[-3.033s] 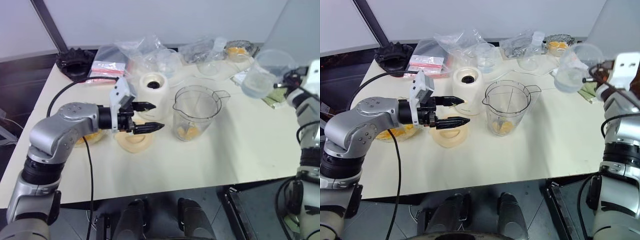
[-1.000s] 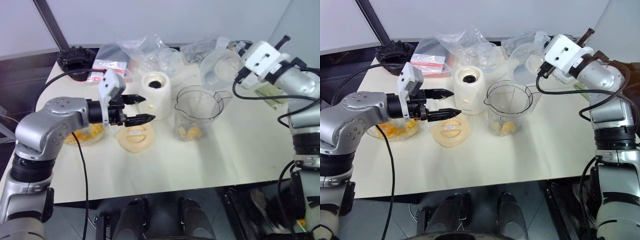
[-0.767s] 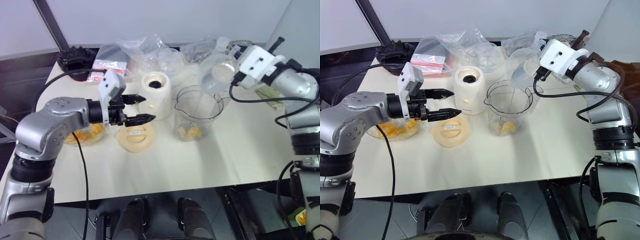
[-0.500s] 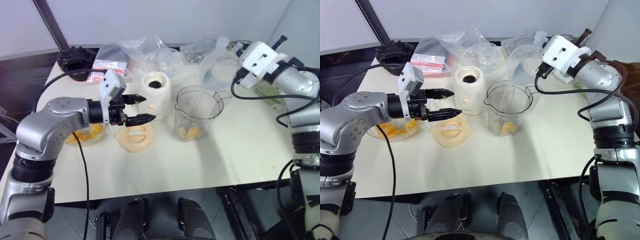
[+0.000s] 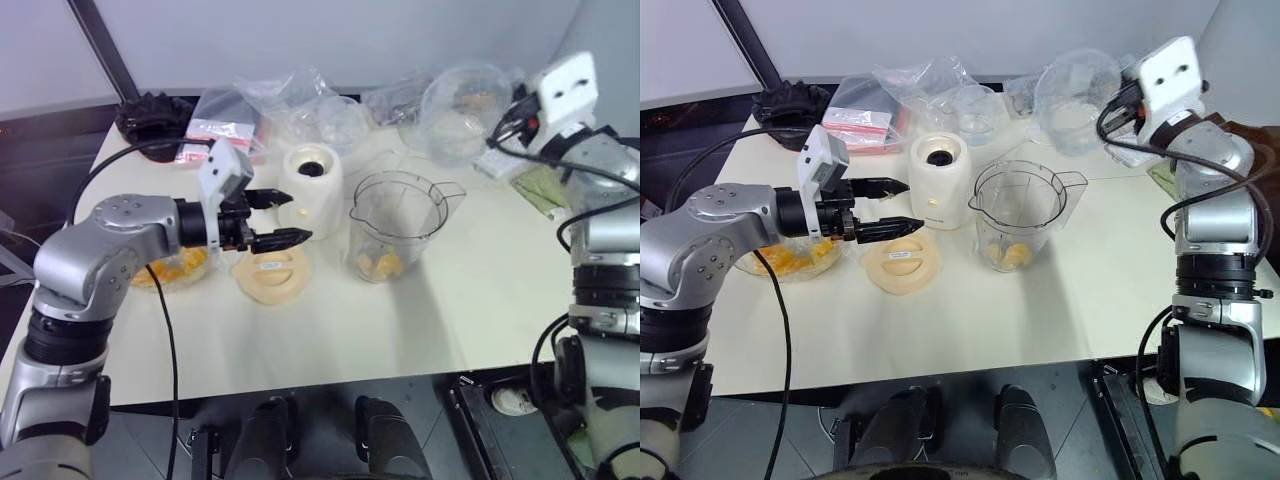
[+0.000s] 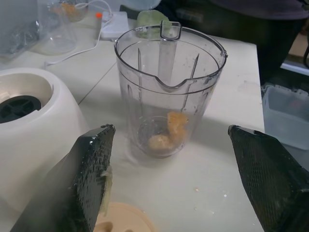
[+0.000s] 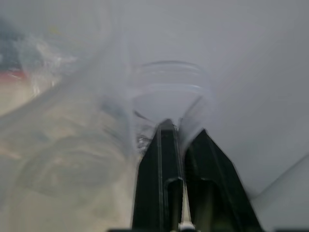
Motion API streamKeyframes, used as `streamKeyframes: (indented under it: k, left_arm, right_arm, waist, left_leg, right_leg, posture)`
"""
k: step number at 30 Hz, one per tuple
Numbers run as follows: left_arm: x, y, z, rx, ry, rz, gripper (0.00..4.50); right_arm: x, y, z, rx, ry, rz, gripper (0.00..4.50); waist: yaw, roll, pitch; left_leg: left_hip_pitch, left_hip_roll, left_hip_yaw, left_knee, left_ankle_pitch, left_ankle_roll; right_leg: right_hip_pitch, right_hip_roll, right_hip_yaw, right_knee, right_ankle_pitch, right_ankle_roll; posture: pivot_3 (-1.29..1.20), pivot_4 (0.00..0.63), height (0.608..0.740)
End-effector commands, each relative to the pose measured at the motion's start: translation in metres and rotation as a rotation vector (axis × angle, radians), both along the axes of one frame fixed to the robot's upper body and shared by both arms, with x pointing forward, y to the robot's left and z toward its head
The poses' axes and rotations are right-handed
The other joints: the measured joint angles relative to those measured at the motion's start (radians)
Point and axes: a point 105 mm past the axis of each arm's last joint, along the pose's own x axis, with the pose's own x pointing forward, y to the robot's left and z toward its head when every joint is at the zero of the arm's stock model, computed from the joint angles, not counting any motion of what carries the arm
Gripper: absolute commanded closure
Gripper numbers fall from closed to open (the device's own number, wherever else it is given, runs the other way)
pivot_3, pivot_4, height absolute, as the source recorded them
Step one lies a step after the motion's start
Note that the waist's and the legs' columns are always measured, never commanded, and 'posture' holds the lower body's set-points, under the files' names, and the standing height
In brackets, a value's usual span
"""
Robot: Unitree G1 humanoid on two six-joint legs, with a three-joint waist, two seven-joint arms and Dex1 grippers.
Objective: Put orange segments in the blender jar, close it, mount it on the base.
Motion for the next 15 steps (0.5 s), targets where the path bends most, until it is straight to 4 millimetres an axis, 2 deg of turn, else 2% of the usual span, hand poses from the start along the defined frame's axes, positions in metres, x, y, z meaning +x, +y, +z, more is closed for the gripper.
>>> streamKeyframes:
  k: [1,5,7,9,12,15]
  left_arm:
    - [-0.009,-0.001,0.010,-0.011,-0.031,-0.031,0.56]
    - [-0.007,0.003,0.012,-0.042,-0.024,0.006,0.56]
    - [0.001,0.003,0.015,-0.088,-0.041,0.083,0.56]
    - [0.004,0.004,0.009,-0.088,-0.040,0.134,0.56]
    - [-0.001,0.003,-0.002,-0.069,-0.020,0.146,0.56]
    - [-0.005,0.004,-0.012,-0.040,-0.008,0.160,0.56]
  right_arm:
    - [-0.019,-0.040,0.015,0.187,-0.089,-0.168,4.42]
    - [-0.027,-0.066,-0.005,0.324,-0.083,-0.289,4.42]
    - [-0.031,-0.083,-0.029,0.375,-0.061,-0.384,4.42]
    - [-0.032,-0.092,-0.058,0.405,-0.018,-0.442,4.42]
    - [-0.030,-0.101,-0.097,0.457,0.039,-0.480,4.42]
    - [-0.026,-0.107,-0.125,0.453,0.072,-0.493,4.42]
  waist:
    - [0.001,0.000,0.000]
    - [-0.002,0.000,0.000]
    - [-0.002,0.000,0.000]
    - [-0.003,0.000,0.000]
    - [-0.011,0.000,0.000]
    - [-0.011,0.001,0.000]
  left_leg:
    - [0.000,0.000,0.000,0.000,0.000,0.000]
    - [0.000,0.000,0.000,0.000,0.000,0.000]
    - [0.000,0.000,0.000,0.000,0.000,0.000]
    - [0.001,0.000,0.000,0.000,0.000,0.000]
    - [0.001,0.000,0.001,0.000,0.000,0.000]
    - [0.002,0.000,0.003,0.000,0.000,0.000]
  right_leg:
    - [0.000,0.000,0.000,0.000,0.000,0.000]
    - [0.000,0.000,0.000,0.000,0.000,0.000]
    - [0.000,0.000,0.000,0.000,0.000,0.000]
    - [0.000,0.000,0.000,0.001,0.000,0.000]
    - [0.000,0.000,0.001,0.001,0.000,0.000]
    - [0.000,0.001,0.002,0.001,0.000,0.000]
  posture:
    - [0.00,0.150,0.740]
    - [0.00,0.150,0.740]
    - [0.00,0.150,0.740]
    - [0.00,0.150,0.740]
    - [0.00,0.150,0.740]
    - [0.00,0.150,0.740]
